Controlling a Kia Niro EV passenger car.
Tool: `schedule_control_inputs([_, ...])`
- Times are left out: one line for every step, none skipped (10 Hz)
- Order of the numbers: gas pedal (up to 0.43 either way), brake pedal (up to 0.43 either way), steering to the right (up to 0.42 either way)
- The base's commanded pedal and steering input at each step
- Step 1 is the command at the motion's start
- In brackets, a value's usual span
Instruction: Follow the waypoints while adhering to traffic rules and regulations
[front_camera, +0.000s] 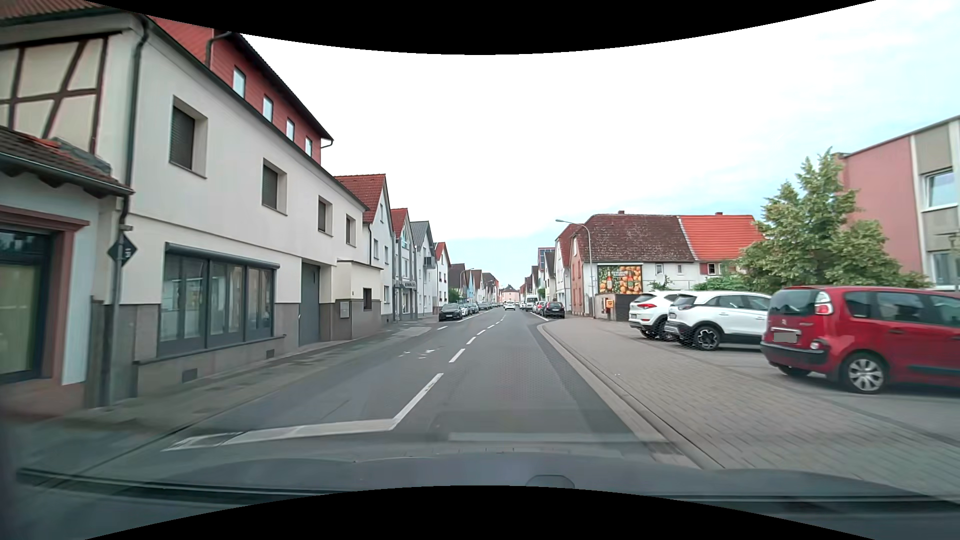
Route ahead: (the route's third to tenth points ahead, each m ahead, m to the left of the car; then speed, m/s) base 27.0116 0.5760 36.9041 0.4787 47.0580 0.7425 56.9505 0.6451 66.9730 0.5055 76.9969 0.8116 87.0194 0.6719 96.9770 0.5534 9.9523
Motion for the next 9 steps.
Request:
schedule_control_inputs([0.008, 0.0, -0.003])
schedule_control_inputs([0.008, 0.0, -0.003])
schedule_control_inputs([0.008, 0.0, -0.003])
schedule_control_inputs([0.02, 0.0, -0.002])
schedule_control_inputs([0.02, 0.0, -0.001])
schedule_control_inputs([0.02, 0.0, 0.0])
schedule_control_inputs([0.02, 0.0, 0.001])
schedule_control_inputs([0.02, 0.0, 0.0])
schedule_control_inputs([0.02, 0.0, 0.0])
